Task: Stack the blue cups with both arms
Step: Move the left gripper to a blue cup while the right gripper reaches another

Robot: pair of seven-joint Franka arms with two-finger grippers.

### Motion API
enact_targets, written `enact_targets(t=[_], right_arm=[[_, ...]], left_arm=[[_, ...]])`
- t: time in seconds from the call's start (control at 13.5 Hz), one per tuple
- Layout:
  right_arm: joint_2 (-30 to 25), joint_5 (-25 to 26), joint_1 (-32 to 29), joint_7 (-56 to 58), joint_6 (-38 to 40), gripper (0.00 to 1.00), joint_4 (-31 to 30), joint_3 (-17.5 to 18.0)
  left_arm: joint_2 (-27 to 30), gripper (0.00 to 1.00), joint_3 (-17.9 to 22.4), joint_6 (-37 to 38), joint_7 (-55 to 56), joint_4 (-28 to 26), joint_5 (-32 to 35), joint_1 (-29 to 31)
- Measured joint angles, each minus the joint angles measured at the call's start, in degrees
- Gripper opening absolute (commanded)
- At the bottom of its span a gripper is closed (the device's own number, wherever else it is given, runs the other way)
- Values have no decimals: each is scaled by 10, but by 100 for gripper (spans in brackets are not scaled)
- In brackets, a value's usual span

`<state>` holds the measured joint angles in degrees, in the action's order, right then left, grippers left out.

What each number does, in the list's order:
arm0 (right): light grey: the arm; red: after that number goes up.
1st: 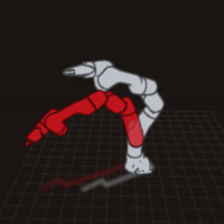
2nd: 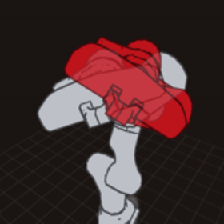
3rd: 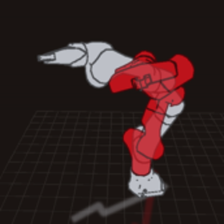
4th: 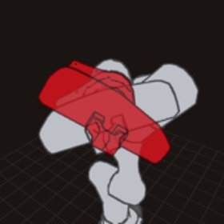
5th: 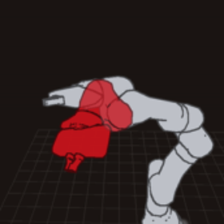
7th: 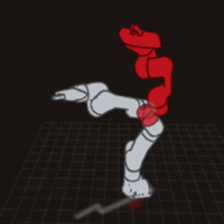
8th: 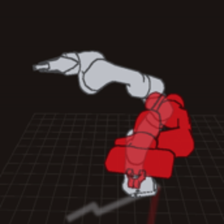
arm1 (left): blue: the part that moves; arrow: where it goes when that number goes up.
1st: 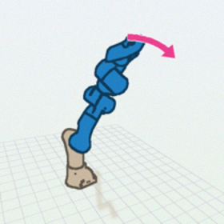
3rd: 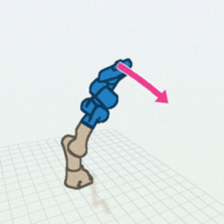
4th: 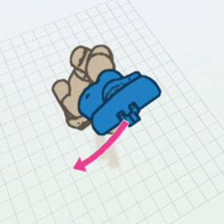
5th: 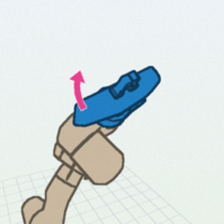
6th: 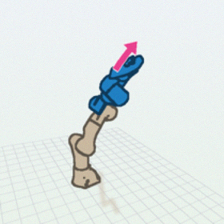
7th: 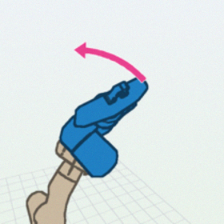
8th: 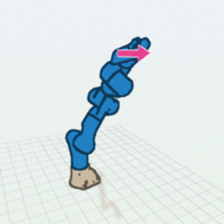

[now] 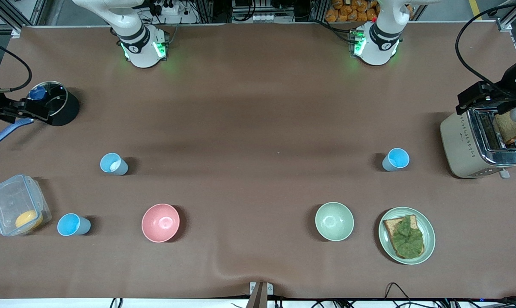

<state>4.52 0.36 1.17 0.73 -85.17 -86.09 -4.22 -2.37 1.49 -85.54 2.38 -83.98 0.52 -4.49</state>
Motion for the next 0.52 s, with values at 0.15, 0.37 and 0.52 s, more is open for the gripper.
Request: enact_targets(t=[0.15,0.37,0.52], right_arm=[[0,0,0,-1,-1,100,0,0],[0,0,0,-1,-1,100,-1,0],[0,0,-2,-1,-1,100,-1,-1]], left_arm=[[-1,100,1,0,0,0,0,0],[-12,100,2,0,0,-1,0,0],[-27,100,3,-30,0,-24,0,1]])
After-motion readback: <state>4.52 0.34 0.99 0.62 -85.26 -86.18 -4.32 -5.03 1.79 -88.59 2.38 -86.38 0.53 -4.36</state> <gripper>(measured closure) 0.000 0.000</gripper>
